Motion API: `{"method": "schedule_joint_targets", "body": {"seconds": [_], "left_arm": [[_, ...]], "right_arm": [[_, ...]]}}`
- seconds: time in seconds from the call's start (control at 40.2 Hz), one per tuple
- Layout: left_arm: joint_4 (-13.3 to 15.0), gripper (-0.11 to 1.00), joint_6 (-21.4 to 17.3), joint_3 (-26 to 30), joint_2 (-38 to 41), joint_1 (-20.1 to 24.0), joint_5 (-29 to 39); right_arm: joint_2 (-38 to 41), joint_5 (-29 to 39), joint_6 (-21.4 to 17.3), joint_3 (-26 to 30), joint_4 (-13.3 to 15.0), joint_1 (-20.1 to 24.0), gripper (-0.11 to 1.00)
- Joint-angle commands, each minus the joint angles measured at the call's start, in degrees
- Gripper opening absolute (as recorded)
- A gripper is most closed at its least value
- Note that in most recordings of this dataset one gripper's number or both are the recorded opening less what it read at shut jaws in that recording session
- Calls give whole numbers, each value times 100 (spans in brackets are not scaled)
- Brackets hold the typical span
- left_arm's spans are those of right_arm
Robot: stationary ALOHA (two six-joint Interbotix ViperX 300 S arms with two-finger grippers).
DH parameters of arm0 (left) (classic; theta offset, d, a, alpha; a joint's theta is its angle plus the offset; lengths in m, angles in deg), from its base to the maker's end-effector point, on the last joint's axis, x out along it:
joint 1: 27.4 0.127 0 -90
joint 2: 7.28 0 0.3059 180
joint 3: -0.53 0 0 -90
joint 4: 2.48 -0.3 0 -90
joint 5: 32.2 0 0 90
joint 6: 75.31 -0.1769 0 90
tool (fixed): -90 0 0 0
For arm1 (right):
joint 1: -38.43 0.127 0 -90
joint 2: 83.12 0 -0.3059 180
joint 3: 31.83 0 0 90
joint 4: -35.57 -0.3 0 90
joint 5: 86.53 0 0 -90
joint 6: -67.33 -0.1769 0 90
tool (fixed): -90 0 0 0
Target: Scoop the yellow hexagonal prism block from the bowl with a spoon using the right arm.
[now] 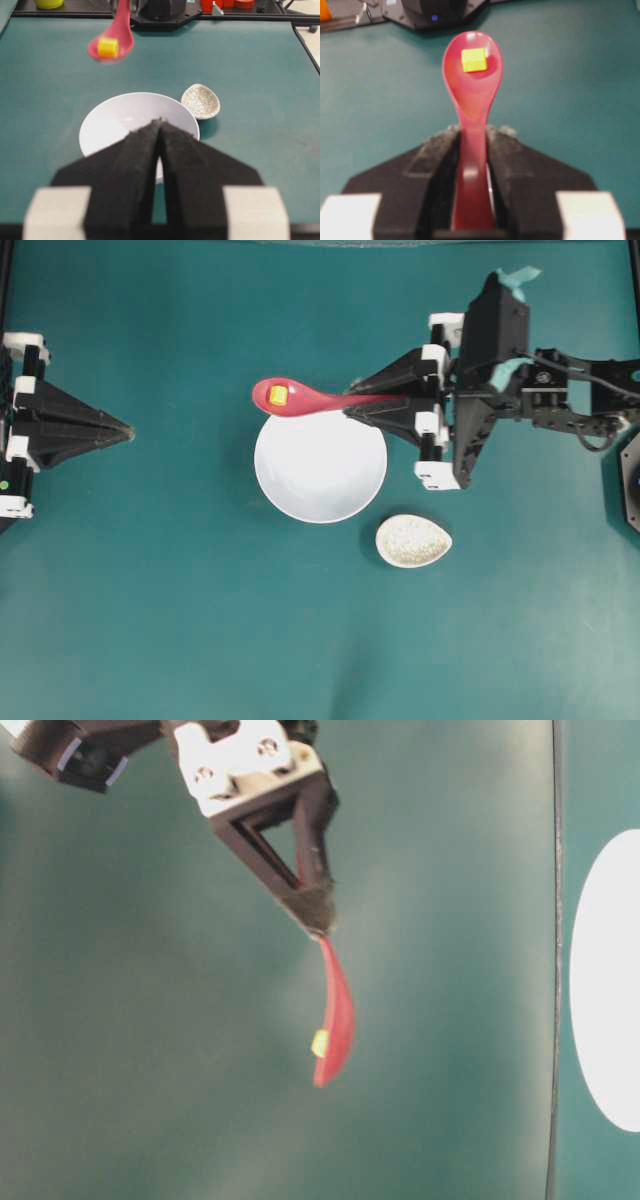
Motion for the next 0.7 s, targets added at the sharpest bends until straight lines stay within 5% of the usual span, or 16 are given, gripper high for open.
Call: {"method": "schedule_joint_targets", "body": {"seconds": [0.0, 0.671], "left_arm": [[-18, 0, -9, 70, 26, 0, -26], [-18, 0, 105, 79, 26, 0, -62]], "right_arm": [[-264, -35, 9, 26, 26, 9, 24], [-571, -9, 9, -132, 35, 9, 24]]}}
